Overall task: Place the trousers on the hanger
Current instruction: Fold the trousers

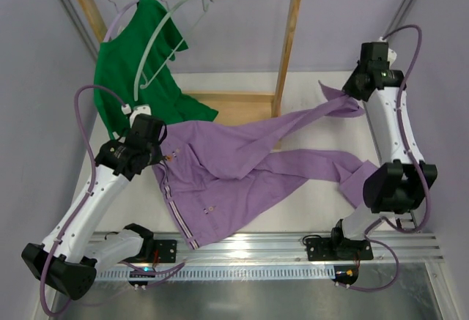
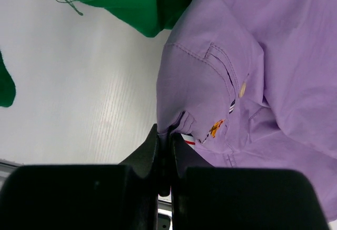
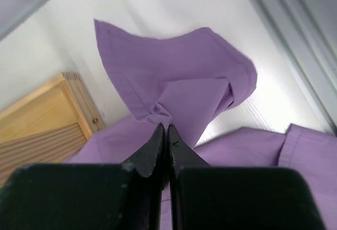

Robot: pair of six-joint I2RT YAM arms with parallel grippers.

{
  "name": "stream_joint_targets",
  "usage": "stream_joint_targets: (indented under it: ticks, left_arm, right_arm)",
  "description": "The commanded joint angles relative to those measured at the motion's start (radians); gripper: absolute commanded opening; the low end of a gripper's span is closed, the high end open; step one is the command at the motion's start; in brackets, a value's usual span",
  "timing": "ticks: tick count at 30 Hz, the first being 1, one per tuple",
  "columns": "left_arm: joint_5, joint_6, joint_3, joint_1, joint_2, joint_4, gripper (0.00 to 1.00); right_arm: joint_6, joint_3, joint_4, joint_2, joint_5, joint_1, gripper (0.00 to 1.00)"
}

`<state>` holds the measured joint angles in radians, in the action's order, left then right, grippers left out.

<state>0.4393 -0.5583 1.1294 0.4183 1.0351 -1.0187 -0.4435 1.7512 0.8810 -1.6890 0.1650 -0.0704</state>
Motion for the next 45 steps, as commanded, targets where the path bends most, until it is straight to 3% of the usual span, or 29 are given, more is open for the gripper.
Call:
stream_joint_targets:
  ticks: [1,3,5,6,8,13,15,18,24,28,33,35,36,37,41,45]
  left_arm:
    - [0.059,-0.014,0.040,-0.006,-0.009,-0.018,0.00]
    - [0.075,-0.015,0.036,-0.006,-0.012,-0.020,0.00]
    - [0.079,-0.012,0.038,-0.006,-0.010,-0.026,0.00]
    - [0.075,-0.005,0.035,-0.006,-0.010,-0.026,0.00]
    - [0.067,0.003,0.035,-0.006,-0.009,-0.026,0.00]
    - [0.049,0.011,0.038,-0.006,-0.009,-0.015,0.00]
    - [0.047,0.011,0.040,-0.006,-0.006,-0.008,0.00]
    - [0.032,0.015,0.032,-0.006,-0.006,0.005,0.00]
    - [0.003,0.021,0.027,-0.006,-0.012,0.011,0.00]
    - [-0.001,0.015,0.029,-0.006,-0.013,0.009,0.00]
    - [-0.013,0.005,0.003,-0.006,-0.020,0.022,0.00]
    - [-0.011,0.006,-0.002,-0.006,-0.017,0.025,0.00]
    - [-0.010,0.006,-0.006,-0.006,-0.015,0.025,0.00]
    - [-0.001,0.006,-0.008,-0.006,-0.015,0.025,0.00]
    - [0.032,0.006,-0.005,-0.006,0.003,0.017,0.00]
    - [0.081,-0.003,0.020,-0.007,0.025,-0.015,0.00]
  right_arm:
    - [-0.021,-0.138,-0.010,0.171,0.200,-0.003,0.04]
    - [-0.046,-0.398,-0.062,0.247,0.208,-0.011,0.04]
    - [-0.101,-0.577,-0.161,0.343,0.121,-0.042,0.09]
    - [-0.106,-0.720,-0.206,0.362,0.084,-0.052,0.28]
    - [-0.135,-0.781,-0.225,0.376,0.025,-0.075,0.41]
    - [-0.104,-0.639,-0.125,0.374,-0.001,-0.078,0.63]
    - [-0.086,-0.551,-0.132,0.361,-0.027,-0.091,0.68]
    - [-0.080,-0.439,-0.160,0.295,-0.035,-0.115,0.69]
    - [-0.005,-0.201,-0.132,-0.010,0.016,-0.118,0.70]
    - [0.029,-0.156,-0.139,-0.163,0.049,-0.121,0.71]
    - [0.034,-0.099,-0.119,-0.287,0.054,-0.131,0.69]
    - [0.035,-0.067,-0.122,-0.322,0.045,-0.132,0.62]
    - [0.034,-0.050,-0.126,-0.334,0.042,-0.132,0.56]
    - [0.031,-0.030,-0.128,-0.348,0.030,-0.132,0.40]
    - [0.038,0.199,-0.077,-0.432,-0.015,-0.131,0.04]
    - [0.032,0.289,-0.125,-0.390,-0.093,-0.132,0.04]
